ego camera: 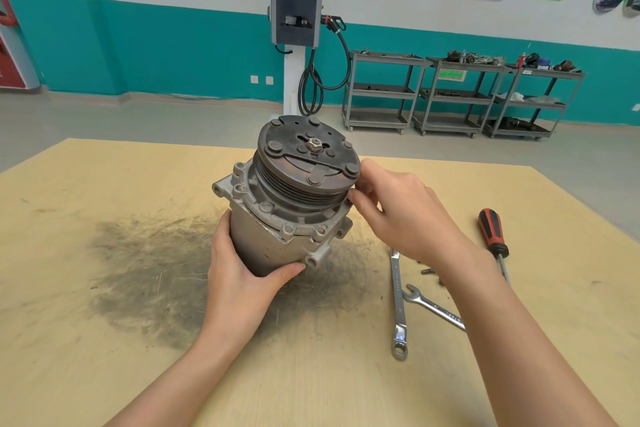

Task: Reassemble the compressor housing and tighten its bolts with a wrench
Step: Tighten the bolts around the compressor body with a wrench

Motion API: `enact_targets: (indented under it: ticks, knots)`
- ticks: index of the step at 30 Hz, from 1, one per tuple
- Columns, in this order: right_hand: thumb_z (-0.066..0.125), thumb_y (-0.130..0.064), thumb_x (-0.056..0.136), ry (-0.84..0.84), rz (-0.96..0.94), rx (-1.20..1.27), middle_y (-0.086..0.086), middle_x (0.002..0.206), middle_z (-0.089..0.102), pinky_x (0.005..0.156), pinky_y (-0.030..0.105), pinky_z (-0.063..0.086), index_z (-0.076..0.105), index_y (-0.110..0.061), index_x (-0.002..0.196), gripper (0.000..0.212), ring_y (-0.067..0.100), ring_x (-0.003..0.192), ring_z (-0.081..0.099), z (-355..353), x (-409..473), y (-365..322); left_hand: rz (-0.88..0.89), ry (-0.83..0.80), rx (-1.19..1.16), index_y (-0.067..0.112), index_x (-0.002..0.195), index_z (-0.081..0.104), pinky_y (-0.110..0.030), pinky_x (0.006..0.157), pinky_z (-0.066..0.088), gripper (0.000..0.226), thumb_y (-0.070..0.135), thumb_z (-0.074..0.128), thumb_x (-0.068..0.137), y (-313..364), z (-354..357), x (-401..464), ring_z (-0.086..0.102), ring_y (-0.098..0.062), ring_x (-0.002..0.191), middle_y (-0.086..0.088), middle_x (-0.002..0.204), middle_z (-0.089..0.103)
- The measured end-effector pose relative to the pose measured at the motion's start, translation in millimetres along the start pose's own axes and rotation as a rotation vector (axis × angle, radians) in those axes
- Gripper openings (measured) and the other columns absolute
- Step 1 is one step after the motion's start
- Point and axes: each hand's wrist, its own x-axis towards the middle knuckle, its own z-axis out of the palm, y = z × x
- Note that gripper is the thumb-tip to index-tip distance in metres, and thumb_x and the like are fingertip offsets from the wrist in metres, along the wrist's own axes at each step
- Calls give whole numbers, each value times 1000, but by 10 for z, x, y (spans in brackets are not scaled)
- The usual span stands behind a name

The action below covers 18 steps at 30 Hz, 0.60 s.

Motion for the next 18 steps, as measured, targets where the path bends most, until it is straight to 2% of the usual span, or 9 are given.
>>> enact_targets:
  ticks: [3, 6, 8, 12, 16, 18]
  knots:
    - [41, -38, 100, -85, 29, -23, -12, 101, 61, 73, 39, 48, 47, -27, 105, 13, 21, 90, 58, -62, -6, 47, 4, 4, -2, 28, 149, 30, -34, 112, 36, 118, 28, 96, 51, -7, -2, 7, 43, -5, 132, 12, 144, 45]
    - [43, -32, 100, -165, 25, 32, -12, 104, 59, 80, 43, 49, 46, -32, 114, 15, 17, 94, 56, -123, -18, 102, 11, 6, -10, 31, 148, 29, -22, 105, 35, 116, 27, 96, 53, -14, 1, 7, 42, 2, 127, 18, 142, 44]
    - [43, -29, 100, -182, 5, 65, -10, 106, 59, 82, 44, 49, 47, -30, 115, 15, 16, 95, 56, -112, -11, 94, 14, 10, -13, 31, 148, 29, -15, 99, 32, 116, 26, 95, 53, -17, 2, 6, 41, 8, 122, 20, 140, 44]
    - [40, -32, 101, -167, 31, 95, -7, 113, 60, 83, 45, 48, 47, -26, 120, 21, 21, 100, 56, -36, 15, 31, 18, 17, -13, 31, 148, 30, -13, 97, 32, 115, 26, 95, 52, -28, 8, 13, 41, 9, 121, 21, 138, 43]
    - [32, -44, 98, -126, 86, -39, -5, 102, 57, 78, 44, 48, 51, -24, 113, 30, 26, 94, 55, 5, 17, -17, 19, 20, -7, 31, 148, 30, -13, 96, 31, 116, 27, 95, 53, -33, 9, 17, 41, 9, 121, 22, 137, 43]
    - [34, -46, 97, -136, 88, -29, -6, 97, 53, 78, 43, 48, 53, -24, 109, 31, 23, 91, 54, -26, 17, -4, 19, 18, -6, 30, 148, 30, -10, 94, 31, 116, 28, 95, 52, -31, 8, 18, 40, 11, 119, 22, 136, 43]
